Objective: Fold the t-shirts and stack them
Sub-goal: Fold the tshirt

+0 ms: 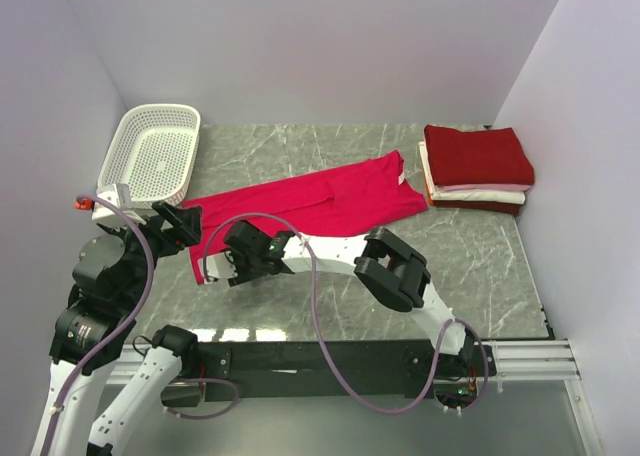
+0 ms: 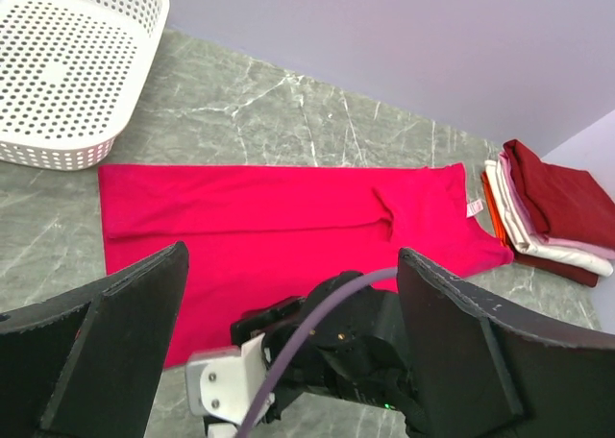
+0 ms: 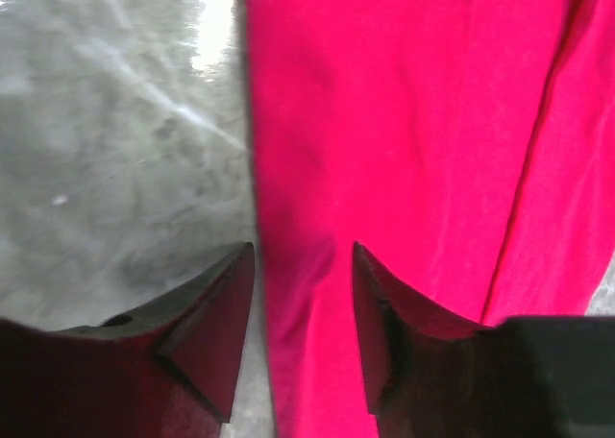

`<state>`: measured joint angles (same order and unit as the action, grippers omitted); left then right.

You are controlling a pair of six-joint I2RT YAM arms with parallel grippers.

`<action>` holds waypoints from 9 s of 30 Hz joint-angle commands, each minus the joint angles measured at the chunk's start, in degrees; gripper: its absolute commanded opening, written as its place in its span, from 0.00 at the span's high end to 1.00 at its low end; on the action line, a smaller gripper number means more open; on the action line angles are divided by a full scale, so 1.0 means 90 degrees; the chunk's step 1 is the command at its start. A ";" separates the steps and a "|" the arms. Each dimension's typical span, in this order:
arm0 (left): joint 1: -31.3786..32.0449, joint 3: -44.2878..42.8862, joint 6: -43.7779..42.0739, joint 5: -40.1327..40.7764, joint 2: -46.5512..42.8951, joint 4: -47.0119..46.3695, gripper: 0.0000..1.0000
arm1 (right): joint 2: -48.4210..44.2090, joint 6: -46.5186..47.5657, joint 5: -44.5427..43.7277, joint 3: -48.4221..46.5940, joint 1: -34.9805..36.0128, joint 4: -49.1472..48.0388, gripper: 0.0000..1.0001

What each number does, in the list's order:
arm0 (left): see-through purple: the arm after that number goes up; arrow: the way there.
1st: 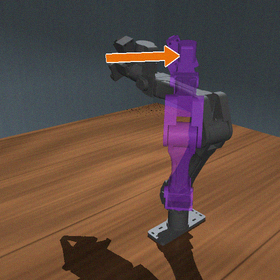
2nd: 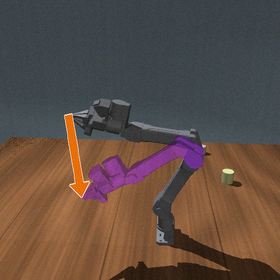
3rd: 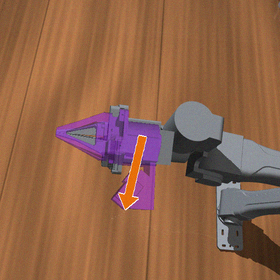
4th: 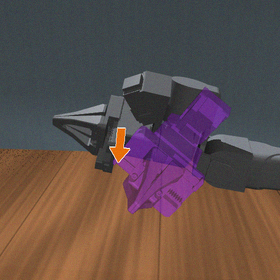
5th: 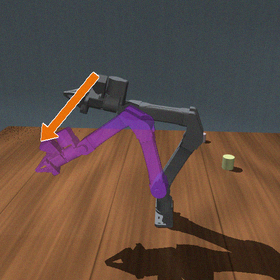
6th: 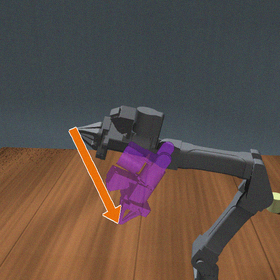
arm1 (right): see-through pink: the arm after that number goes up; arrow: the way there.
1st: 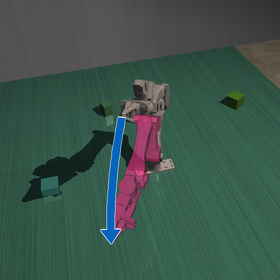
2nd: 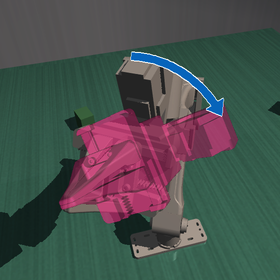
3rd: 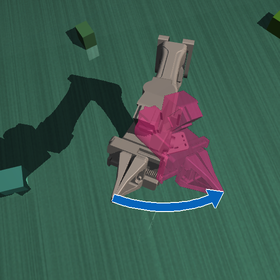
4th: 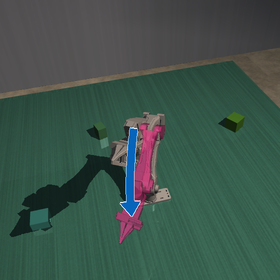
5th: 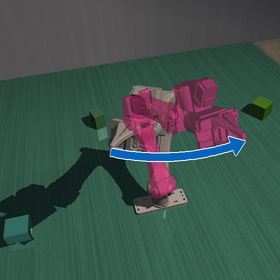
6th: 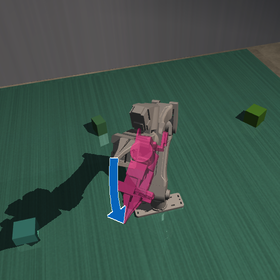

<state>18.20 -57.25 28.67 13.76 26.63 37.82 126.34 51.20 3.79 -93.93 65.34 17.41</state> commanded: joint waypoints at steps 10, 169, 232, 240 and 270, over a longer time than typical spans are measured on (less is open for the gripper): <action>-0.0030 -0.0220 -0.0431 -0.0435 0.0116 -0.0101 0.05 | -0.0344 -0.0045 0.0465 0.0611 -0.0034 0.0116 0.93; 0.4892 0.3461 -0.8107 -0.2057 0.3573 -0.2083 0.25 | -0.8511 0.0561 0.2939 0.7057 -0.2691 0.0693 0.10; 0.1086 0.0535 -0.9240 -0.4115 0.6248 -0.3939 1.00 | -0.4607 -0.0542 0.1600 0.4110 -0.3910 -0.0675 1.00; 0.0576 -0.1108 -0.9435 -0.4624 0.8289 -0.3753 1.00 | -0.2976 -0.0757 0.1610 0.2498 -0.4447 -0.0528 1.00; 0.0195 -0.3179 -0.9171 -0.4605 1.0273 -0.4056 1.00 | -0.0904 -0.1578 0.0995 0.0252 -0.4907 -0.0528 1.00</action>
<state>20.14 -82.83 -54.30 -25.80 118.39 2.37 117.14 38.13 13.37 -88.23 21.50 13.58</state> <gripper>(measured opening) 0.107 0.019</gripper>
